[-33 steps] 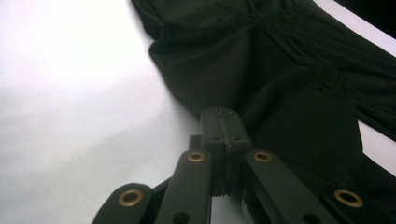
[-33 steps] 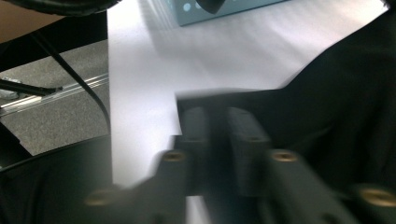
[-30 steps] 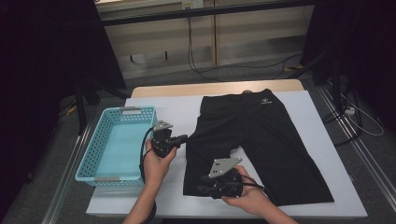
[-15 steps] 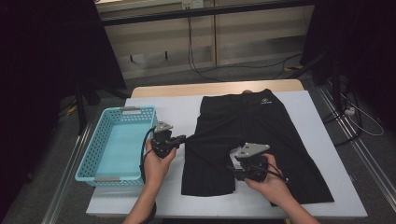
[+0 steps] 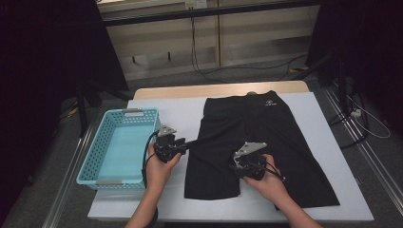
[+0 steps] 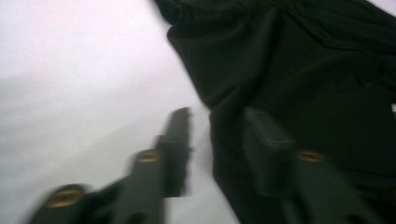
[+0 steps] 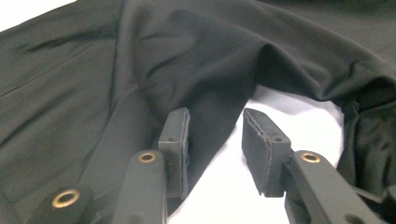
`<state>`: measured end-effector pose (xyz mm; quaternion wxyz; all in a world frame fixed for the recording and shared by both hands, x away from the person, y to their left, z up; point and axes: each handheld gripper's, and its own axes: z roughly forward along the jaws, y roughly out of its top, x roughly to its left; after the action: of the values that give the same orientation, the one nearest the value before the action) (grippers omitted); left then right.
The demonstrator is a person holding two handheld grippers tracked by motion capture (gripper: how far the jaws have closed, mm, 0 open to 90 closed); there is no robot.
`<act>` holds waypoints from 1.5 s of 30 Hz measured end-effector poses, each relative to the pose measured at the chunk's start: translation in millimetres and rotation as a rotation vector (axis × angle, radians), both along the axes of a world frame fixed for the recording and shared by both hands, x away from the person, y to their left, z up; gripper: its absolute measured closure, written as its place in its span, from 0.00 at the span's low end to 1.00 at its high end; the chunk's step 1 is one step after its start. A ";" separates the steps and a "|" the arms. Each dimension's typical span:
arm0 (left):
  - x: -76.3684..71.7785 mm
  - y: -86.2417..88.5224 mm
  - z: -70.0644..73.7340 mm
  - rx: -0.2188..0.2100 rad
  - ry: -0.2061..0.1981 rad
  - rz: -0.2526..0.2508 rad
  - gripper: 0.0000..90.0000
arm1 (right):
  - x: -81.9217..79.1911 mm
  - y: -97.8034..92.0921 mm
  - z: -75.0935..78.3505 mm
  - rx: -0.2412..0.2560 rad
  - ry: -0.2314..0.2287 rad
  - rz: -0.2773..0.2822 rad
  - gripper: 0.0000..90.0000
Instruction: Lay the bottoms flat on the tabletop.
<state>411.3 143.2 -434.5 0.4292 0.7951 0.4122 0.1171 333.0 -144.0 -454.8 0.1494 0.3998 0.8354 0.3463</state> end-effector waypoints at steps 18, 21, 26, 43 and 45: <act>-23.1 -0.4 -1.0 0.075 0.073 -0.074 0.39 | -0.1 -28.1 10.7 0.063 -0.012 -0.023 0.98; -25.3 -1.8 -4.3 0.081 0.091 -0.078 0.39 | -1.2 -34.0 8.0 0.061 -0.011 -0.026 0.98; -29.9 -6.1 -8.3 0.091 0.126 -0.090 0.44 | -2.6 -34.0 6.8 0.024 -0.011 -0.045 0.97; -35.4 -14.4 -11.6 0.140 0.201 -0.137 1.00 | -3.8 -33.3 8.5 0.027 -0.026 -0.067 0.79; -34.4 -12.9 -12.1 0.118 0.210 -0.129 1.00 | -4.7 -33.3 8.9 0.028 -0.024 -0.067 0.79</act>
<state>376.9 130.3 -446.5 0.3429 0.8517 0.3952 0.0293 328.3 -177.3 -445.9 0.1653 0.4255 0.8148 0.3574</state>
